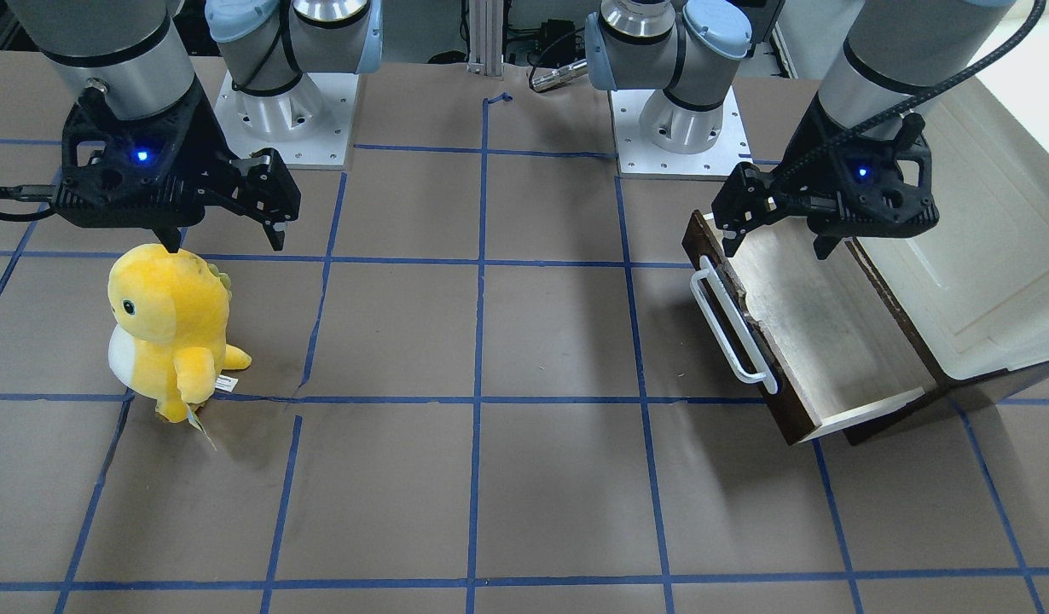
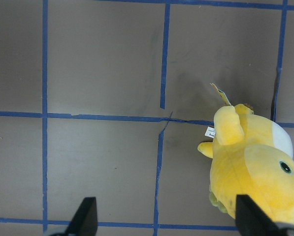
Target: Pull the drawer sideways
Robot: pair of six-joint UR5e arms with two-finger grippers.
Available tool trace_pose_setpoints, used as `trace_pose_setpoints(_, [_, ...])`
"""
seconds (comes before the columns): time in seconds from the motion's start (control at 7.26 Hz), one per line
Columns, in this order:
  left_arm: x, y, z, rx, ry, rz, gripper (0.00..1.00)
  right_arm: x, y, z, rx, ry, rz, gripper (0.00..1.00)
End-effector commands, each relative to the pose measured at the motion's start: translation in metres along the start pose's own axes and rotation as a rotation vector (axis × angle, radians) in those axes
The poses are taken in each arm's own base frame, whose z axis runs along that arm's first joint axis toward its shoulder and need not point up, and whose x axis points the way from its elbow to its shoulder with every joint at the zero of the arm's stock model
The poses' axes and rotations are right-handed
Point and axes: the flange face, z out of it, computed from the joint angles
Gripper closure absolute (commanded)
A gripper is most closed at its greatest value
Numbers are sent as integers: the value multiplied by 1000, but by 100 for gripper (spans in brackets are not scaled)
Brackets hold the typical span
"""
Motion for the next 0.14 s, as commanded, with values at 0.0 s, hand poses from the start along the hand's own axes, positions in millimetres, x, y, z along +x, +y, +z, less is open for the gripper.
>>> trace_pose_setpoints(0.0, [1, 1, 1, 0, 1, -3, 0, 0, 0, 0, 0, 0, 0, 0])
